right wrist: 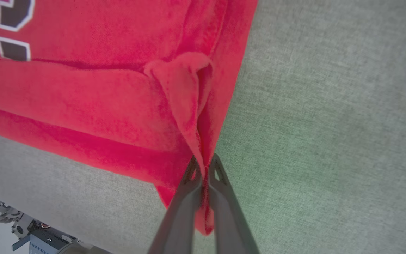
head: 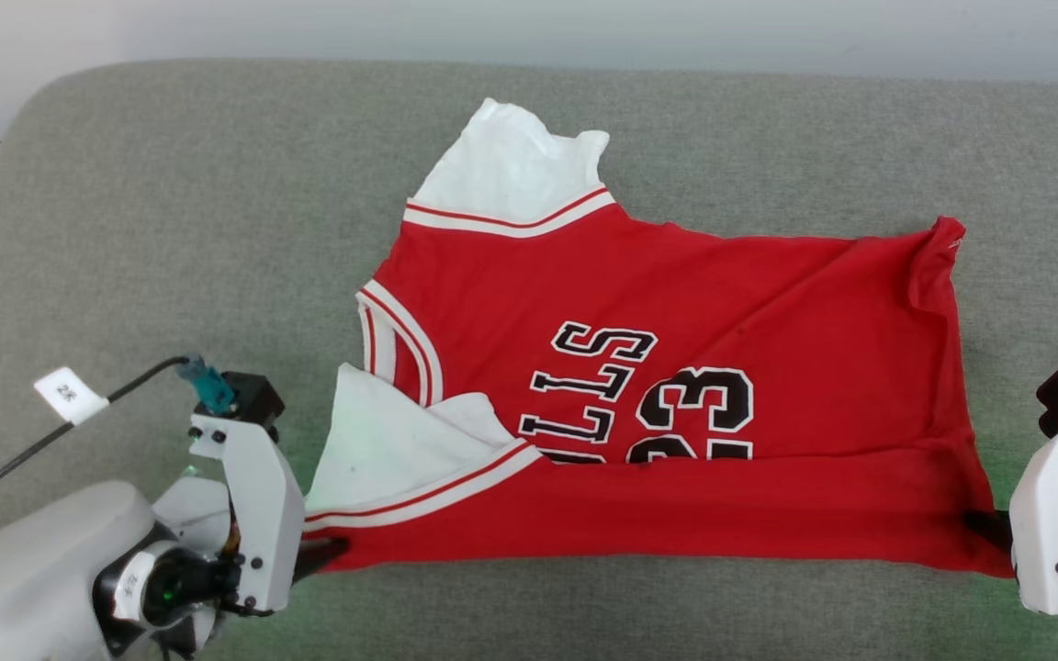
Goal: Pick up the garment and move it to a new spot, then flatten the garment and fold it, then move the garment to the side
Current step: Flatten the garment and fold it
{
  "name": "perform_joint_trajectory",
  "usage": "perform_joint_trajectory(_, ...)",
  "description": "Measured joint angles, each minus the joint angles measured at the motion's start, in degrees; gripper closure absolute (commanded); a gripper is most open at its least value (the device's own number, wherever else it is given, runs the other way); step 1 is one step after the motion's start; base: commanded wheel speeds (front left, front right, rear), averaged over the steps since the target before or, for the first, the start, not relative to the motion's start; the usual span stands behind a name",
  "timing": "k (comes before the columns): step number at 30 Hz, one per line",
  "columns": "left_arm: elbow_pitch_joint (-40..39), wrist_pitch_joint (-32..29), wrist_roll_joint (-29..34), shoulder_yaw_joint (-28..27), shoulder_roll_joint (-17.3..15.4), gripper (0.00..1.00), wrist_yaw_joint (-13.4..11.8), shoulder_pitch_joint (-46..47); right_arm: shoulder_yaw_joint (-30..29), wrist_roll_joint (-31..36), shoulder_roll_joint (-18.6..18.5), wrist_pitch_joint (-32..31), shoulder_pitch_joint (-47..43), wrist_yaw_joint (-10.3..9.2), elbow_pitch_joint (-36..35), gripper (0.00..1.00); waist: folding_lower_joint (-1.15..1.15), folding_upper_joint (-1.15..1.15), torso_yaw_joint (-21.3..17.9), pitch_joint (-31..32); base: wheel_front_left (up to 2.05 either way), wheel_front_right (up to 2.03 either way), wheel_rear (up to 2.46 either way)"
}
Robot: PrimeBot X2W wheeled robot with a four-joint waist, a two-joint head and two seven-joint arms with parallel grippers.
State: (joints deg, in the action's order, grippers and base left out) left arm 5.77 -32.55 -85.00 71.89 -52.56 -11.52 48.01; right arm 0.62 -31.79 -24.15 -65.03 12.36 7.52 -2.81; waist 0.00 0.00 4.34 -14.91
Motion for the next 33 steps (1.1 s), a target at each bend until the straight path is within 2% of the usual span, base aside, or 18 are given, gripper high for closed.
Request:
perform_joint_trajectory(1, 0.36, 0.05, 0.01, -0.01, 0.24, 0.00, 0.00, 0.00, 0.15, 0.10, 0.05, 0.02, 0.03, 0.00, 0.13, 0.51, 0.00, 0.00, -0.06, 0.01, 0.00, 0.00, 0.00)
perform_joint_trajectory(2, 0.65, 0.04, -0.01, -0.03, 0.38, 0.00, 0.00, 0.00, 0.24, 0.10, 0.15, 0.24, 0.18, 0.00, 0.25, 0.24, 0.00, 0.00, -0.14, 0.02, 0.00, 0.00, 0.00)
perform_joint_trajectory(4, 0.85, -0.19, 0.29, -0.05, 0.41, 0.00, 0.00, 0.24, 0.64, 0.18, 0.08, 0.35, 0.92, 0.00, 0.21, 0.00, 0.00, 0.00, -0.30, 0.06, 0.00, 0.00, 0.00)
perform_joint_trajectory(17, -0.98, -1.20, 3.61, -3.20, -2.23, 0.00, -0.25, 8.29, -1.83, 1.69, 1.31, 5.61, 3.65, -0.01, -4.91, 0.00, 0.00, 0.00, -1.81, 0.32, 0.00, 0.00, 0.00)
perform_joint_trajectory(21, 1.33, 2.18, 7.42, -5.53, -0.87, 0.00, 1.52, 13.53, -2.45, 3.68, 2.82, 17.23, 6.89, -0.01, -8.78, 0.00, 0.00, 0.00, -3.30, -0.52, 0.00, 0.00, 0.00)
perform_joint_trajectory(28, 9.81, 8.99, 13.16, -7.72, 3.61, 0.00, 6.27, 20.29, -1.63, 9.40, 5.30, 39.21, 11.06, -0.01, -10.02, 0.00, 0.00, 0.00, -6.13, -2.70, 0.00, 0.00, 0.00)
perform_joint_trajectory(32, 15.49, 12.55, 15.74, -8.39, 6.23, 0.00, 9.04, 23.56, -0.44, 12.06, 6.68, 48.34, 11.66, 0.00, -9.51, 0.00, 0.00, 0.00, -8.08, -4.38, 0.00, 0.00, 0.00)
perform_joint_trajectory(33, 15.49, 12.55, 15.74, -8.39, 6.23, 0.00, 9.04, 23.56, -0.44, 12.06, 6.68, 48.34, 11.66, 0.00, -9.51, 0.00, 0.00, 0.00, -8.08, -4.38, 0.00, 0.00, 0.00)
